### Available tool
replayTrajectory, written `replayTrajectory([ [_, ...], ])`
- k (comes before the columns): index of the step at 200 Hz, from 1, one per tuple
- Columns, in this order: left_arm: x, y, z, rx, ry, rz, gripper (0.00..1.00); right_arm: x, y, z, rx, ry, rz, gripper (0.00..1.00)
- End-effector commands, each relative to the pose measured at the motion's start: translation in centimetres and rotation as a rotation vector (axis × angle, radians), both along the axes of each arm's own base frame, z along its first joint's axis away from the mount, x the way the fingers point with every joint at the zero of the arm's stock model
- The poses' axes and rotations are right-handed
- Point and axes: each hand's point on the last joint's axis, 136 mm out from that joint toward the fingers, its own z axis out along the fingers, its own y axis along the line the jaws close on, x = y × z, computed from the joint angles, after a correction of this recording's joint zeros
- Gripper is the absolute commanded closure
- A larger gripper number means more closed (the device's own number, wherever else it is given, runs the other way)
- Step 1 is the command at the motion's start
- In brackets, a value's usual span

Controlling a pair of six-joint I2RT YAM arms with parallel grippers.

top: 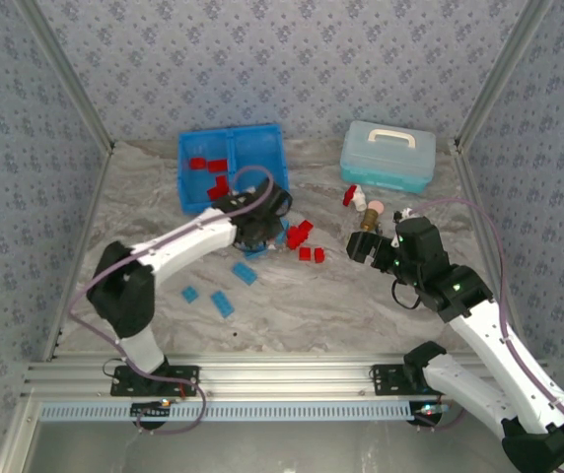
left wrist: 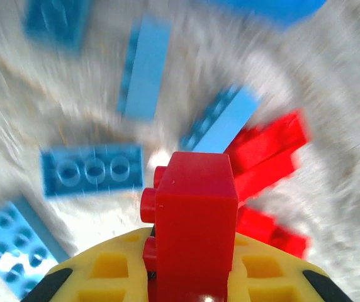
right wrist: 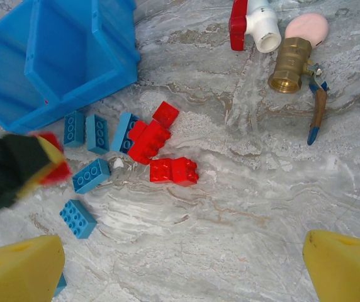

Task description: Sort the legos into containers by color

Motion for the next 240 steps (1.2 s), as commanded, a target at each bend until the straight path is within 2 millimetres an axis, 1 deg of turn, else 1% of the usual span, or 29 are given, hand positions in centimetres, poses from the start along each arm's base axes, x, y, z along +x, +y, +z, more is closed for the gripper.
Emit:
replayTrajectory([
  [1, 3.7, 6.2, 5.8, 0.216, -0.185, -0.026, 0.81, -0.2, -0.2, 0.1, 0.011, 0.003, -0.011, 0.0],
  [6, 4.6, 7.0, 6.6, 0.25, -0.219, -0.031, 0.81, -0.2, -0.2, 0.1, 0.01, 0.003, -0.012, 0.0],
  [16, 5.9, 9.1, 7.3, 0.328, -0.242, -0.021, 0.82, -0.2, -0.2, 0.1, 0.011, 0.002, -0.012, 0.0],
  [23, 7.4, 9.9, 8.0, 0.338, -0.271, -0.025, 0.82, -0.1, -0.2, 0.1, 0.012, 0.001, -0.013, 0.0],
  [44, 10.9, 12.7, 7.7, 0.379, -0.274, -0.012, 0.83, 0.0, -0.2, 0.3, 0.017, -0.006, -0.011, 0.0],
  [67, 14.6, 14.8, 6.3, 0.429, -0.23, 0.005, 0.84, -0.1, -0.1, 0.4, 0.015, -0.006, -0.005, 0.0],
  [87, 17.6, 16.0, 4.0, 0.454, -0.174, 0.013, 0.84, -0.1, -0.3, 0.6, 0.009, -0.006, -0.002, 0.0],
  [90, 17.7, 16.2, 3.2, 0.459, -0.144, 0.007, 0.84, -0.2, -0.3, 0.7, 0.008, -0.006, -0.003, 0.0],
  [100, 18.7, 16.7, 1.9, 0.453, -0.109, 0.009, 0.83, -0.3, -0.4, 0.8, 0.006, -0.006, -0.001, 0.0],
  [102, 18.8, 16.9, 1.3, 0.457, -0.094, 0.01, 0.83, -0.3, -0.4, 0.8, 0.005, -0.007, -0.002, 0.0],
  [104, 19.2, 16.9, 1.7, 0.451, -0.103, 0.014, 0.82, -0.3, -0.4, 0.9, 0.006, -0.008, -0.001, 0.0],
  [118, 20.1, 17.5, 0.5, 0.436, -0.067, 0.037, 0.8, -0.4, -0.5, 1.1, 0.005, -0.009, -0.004, 0.0],
  [126, 20.4, 17.7, 0.2, 0.42, -0.055, 0.043, 0.77, -0.4, -0.6, 1.2, 0.006, -0.01, -0.004, 0.0],
  [139, 20.6, 17.7, 0.4, 0.4, -0.061, 0.052, 0.66, -0.5, -0.7, 1.3, 0.003, -0.01, -0.006, 0.0],
  [152, 20.4, 17.5, 1.4, 0.378, -0.077, 0.054, 0.61, -0.6, -0.8, 1.4, 0.0, -0.009, -0.009, 0.0],
  [164, 20.1, 17.2, 2.9, 0.349, -0.101, 0.056, 0.58, -0.4, -0.8, 1.6, 0.001, -0.015, -0.011, 0.0],
  [186, 18.8, 16.6, 6.6, 0.282, -0.163, 0.056, 0.51, -0.1, -0.8, 2.1, 0.008, -0.029, -0.013, 0.0],
  [190, 18.5, 16.4, 7.1, 0.272, -0.17, 0.056, 0.5, 0.0, -0.8, 2.2, 0.009, -0.032, -0.016, 0.0],
  [209, 16.3, 15.5, 10.7, 0.21, -0.226, 0.04, 0.51, 0.4, -0.6, 2.3, 0.008, -0.035, -0.013, 0.0],
  [213, 15.8, 15.1, 11.6, 0.191, -0.248, 0.031, 0.51, 0.5, -0.6, 2.3, 0.006, -0.035, -0.011, 0.0],
  [215, 15.5, 14.8, 12.5, 0.179, -0.268, 0.026, 0.51, 0.6, -0.6, 2.2, 0.004, -0.032, -0.012, 0.0],
  [217, 15.0, 14.6, 12.1, 0.174, -0.26, 0.016, 0.51, 0.6, -0.6, 2.2, 0.004, -0.033, -0.013, 0.0],
  [227, 13.0, 13.1, 13.7, 0.128, -0.303, -0.019, 0.51, 0.8, -0.6, 2.1, 0.003, -0.032, -0.016, 0.0],
  [240, 10.1, 10.6, 14.8, 0.086, -0.342, -0.078, 0.51, 1.1, -0.6, 2.0, 0.004, -0.035, -0.021, 0.0],
])
